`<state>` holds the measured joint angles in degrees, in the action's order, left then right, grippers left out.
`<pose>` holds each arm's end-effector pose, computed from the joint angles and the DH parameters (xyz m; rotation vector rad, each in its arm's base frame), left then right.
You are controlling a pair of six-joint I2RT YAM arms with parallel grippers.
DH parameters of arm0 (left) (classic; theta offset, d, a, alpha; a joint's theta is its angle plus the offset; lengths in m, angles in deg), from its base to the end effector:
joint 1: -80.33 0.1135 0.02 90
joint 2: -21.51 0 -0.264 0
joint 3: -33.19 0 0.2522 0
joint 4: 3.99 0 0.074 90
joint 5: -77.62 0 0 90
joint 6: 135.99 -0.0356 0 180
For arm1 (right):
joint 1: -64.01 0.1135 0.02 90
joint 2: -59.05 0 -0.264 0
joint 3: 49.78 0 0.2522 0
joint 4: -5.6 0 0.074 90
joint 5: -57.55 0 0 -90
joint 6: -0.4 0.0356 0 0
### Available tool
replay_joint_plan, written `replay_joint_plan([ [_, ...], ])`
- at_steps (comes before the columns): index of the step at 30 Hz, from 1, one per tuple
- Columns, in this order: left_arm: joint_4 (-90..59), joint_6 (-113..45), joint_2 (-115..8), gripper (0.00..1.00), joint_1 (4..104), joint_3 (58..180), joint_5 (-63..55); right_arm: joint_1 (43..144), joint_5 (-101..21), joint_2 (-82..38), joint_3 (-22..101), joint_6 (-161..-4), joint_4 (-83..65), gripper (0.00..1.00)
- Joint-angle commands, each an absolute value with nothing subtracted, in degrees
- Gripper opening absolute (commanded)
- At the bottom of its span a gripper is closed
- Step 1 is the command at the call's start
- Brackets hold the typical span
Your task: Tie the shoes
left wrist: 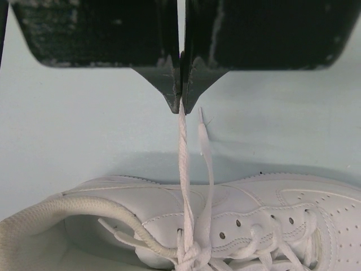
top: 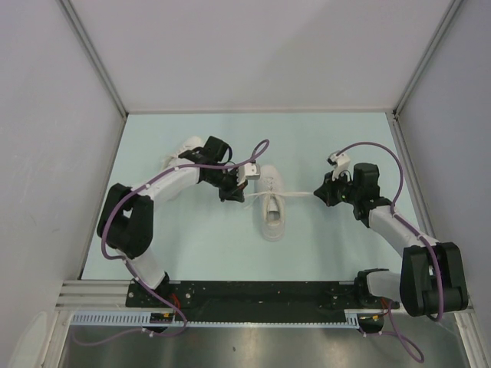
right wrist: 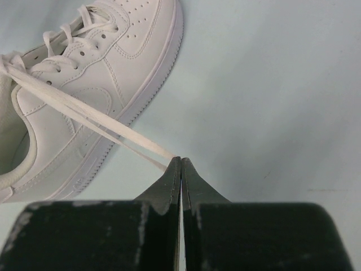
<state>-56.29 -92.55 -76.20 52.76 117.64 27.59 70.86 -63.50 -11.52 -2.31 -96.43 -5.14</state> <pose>0.2933 -0.1789 0.2251 1.6633 1.8755 -0.8071 0.2470 0.0482 0.2053 -0.5588 2.0466 0.5832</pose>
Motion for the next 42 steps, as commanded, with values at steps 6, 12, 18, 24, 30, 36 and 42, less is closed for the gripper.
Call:
replay_joint_plan([
  [6,-56.8,-92.0,-75.7,0.0,53.4,117.3,25.7,70.0,-62.3,-11.4,-2.7,-98.4,-3.1,0.0],
  [12,-53.2,-87.1,-76.7,0.08,53.3,118.7,28.2,72.5,-66.1,-10.3,0.0,-92.6,-1.4,0.0],
  [18,-44.7,-82.2,-69.7,0.52,57.2,115.0,34.7,75.8,-65.5,-8.7,2.8,-89.9,-0.7,0.0],
  [24,-51.9,-95.4,-67.3,0.53,54.5,120.2,36.6,76.9,-64.3,-9.4,3.8,-89.9,0.1,0.0],
  [30,-55.0,-106.5,-67.3,0.5,45.6,122.3,32.0,76.9,-63.5,-9.5,4.4,-88.7,-1.0,0.0],
  [36,-69.3,-127.3,-73.1,0.47,40.0,130.1,28.3,77.3,-62.9,-8.9,4.4,-88.2,-2.5,0.0],
  [42,-72.4,-137.9,-74.8,0.47,37.4,130.2,24.3,77.4,-62.7,-8.5,4.4,-88.4,-3.0,0.0],
])
